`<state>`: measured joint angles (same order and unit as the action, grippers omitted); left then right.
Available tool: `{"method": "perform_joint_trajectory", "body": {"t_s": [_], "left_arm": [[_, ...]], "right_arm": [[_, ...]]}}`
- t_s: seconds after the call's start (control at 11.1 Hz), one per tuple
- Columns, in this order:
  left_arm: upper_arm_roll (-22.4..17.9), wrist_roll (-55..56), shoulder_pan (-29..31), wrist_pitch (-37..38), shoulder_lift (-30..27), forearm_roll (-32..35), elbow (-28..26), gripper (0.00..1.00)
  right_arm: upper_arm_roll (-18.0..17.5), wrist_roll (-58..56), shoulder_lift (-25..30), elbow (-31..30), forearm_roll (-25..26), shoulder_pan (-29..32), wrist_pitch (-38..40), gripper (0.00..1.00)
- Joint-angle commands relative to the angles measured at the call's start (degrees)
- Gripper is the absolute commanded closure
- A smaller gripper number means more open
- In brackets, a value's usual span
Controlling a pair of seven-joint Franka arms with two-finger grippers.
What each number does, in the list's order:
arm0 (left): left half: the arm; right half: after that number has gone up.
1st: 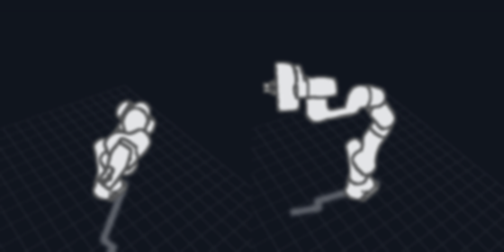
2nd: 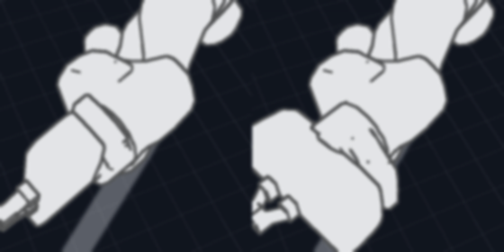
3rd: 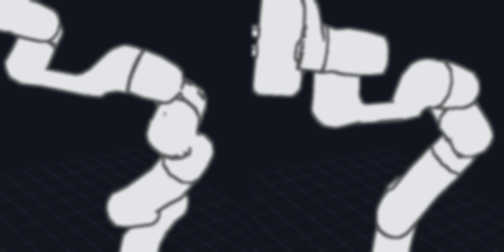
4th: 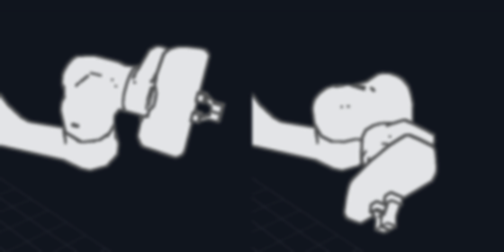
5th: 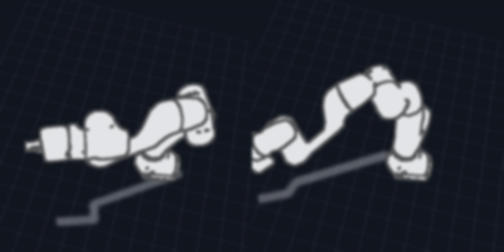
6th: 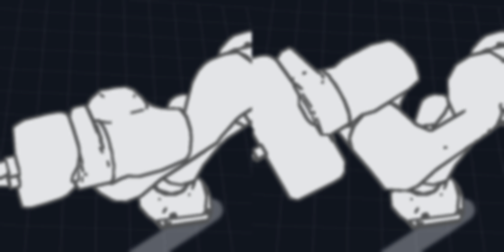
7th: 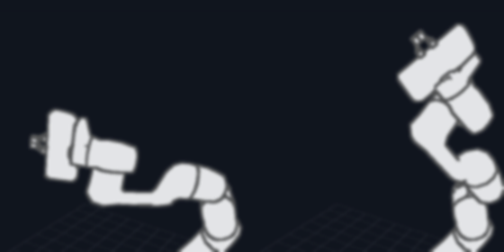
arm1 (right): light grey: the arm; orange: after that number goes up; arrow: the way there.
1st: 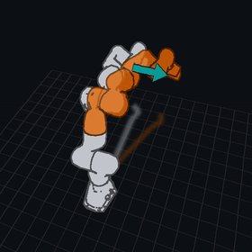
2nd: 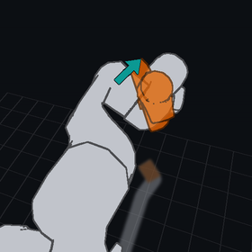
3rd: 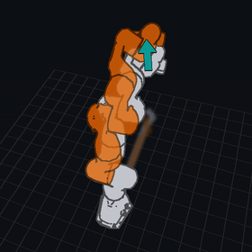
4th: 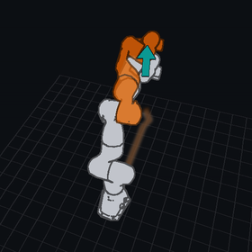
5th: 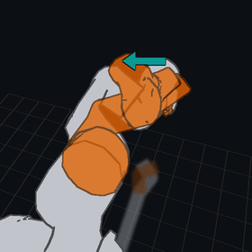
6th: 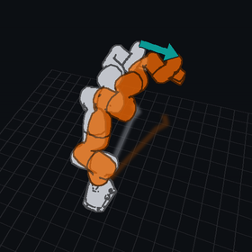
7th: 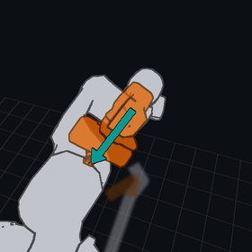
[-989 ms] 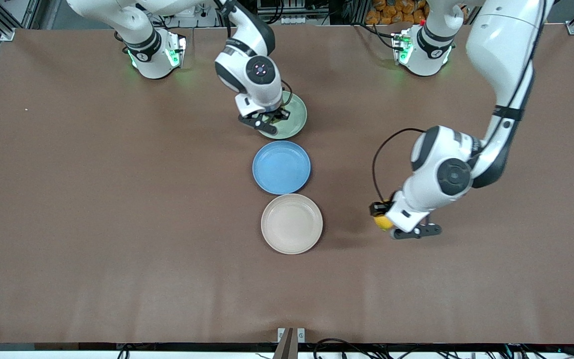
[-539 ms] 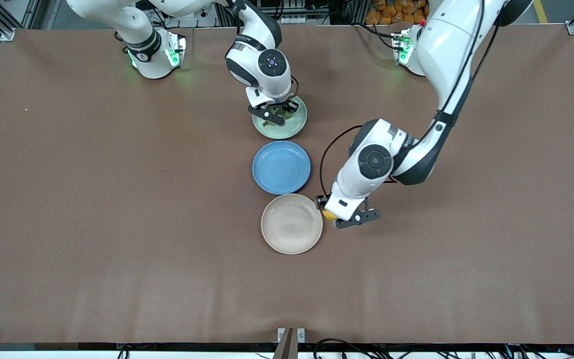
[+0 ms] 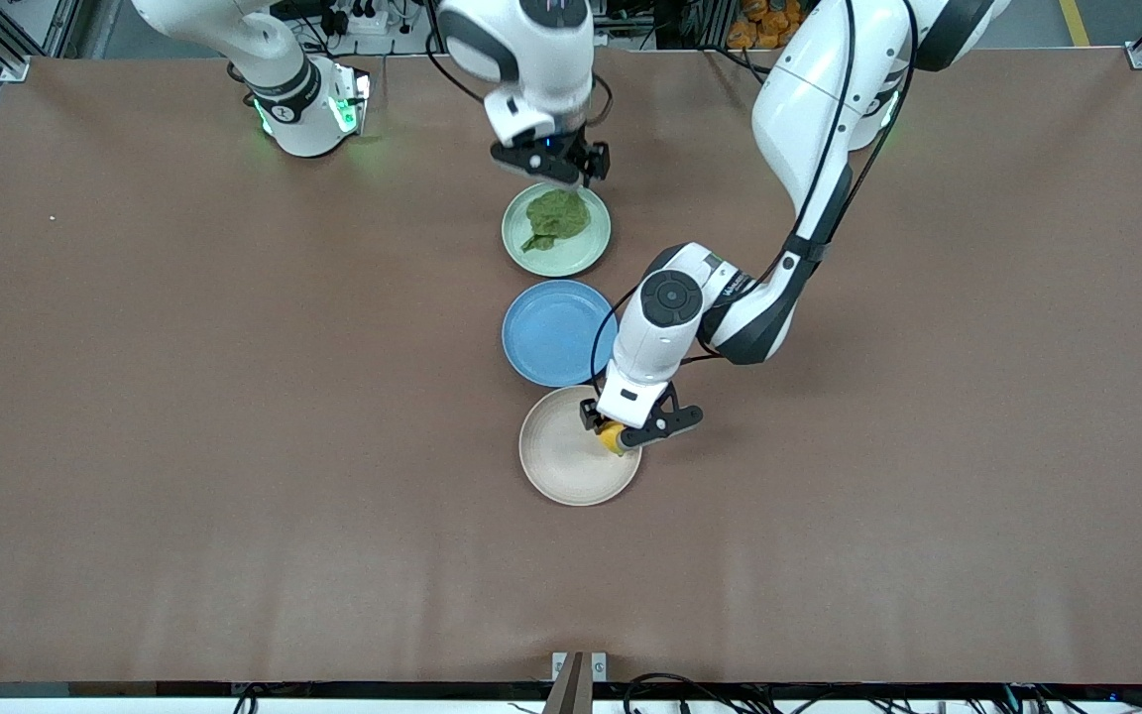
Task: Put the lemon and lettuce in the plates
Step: 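Release the lettuce on the green plate while the left gripper releases the lemon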
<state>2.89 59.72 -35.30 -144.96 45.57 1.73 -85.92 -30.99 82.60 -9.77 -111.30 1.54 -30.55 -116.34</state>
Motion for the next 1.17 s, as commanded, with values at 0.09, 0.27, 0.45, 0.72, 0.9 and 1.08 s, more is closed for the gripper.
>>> {"method": "perform_joint_trajectory", "body": {"t_s": [0.09, 0.27, 0.45, 0.72, 0.9, 1.08], "left_arm": [[-1.48, 0.13, 0.58, 0.12, -1.44, 1.43, 1.99, 0.00], [-2.45, -7.29, 4.86, 5.44, -3.90, 2.22, 1.55, 0.00], [-2.10, -16.00, 10.40, 11.60, -6.63, 2.05, 1.55, 0.00], [-2.01, -25.24, 16.29, 17.33, -9.09, 1.52, 1.46, 0.00], [-1.84, -33.06, 20.16, 22.59, -10.85, 1.34, 1.20, 0.00], [-1.83, -40.08, 24.11, 31.70, -15.22, 1.26, 0.41, 0.00]], "right_arm": [[-1.18, -7.43, 9.41, 8.00, -0.22, 6.19, 13.81, 0.00], [0.56, -12.00, 9.68, 15.99, -0.31, 9.01, 20.68, 0.00], [6.52, -18.92, 10.29, 22.58, -1.18, 9.46, 25.52, 0.00], [18.65, -34.74, 12.93, 25.08, -4.97, 11.39, 26.95, 0.00], [22.10, -43.71, 12.76, 24.90, -5.06, 15.67, 27.22, 0.00], [26.65, -51.71, 12.23, 24.20, -5.06, 19.20, 27.39, 0.00]]}}
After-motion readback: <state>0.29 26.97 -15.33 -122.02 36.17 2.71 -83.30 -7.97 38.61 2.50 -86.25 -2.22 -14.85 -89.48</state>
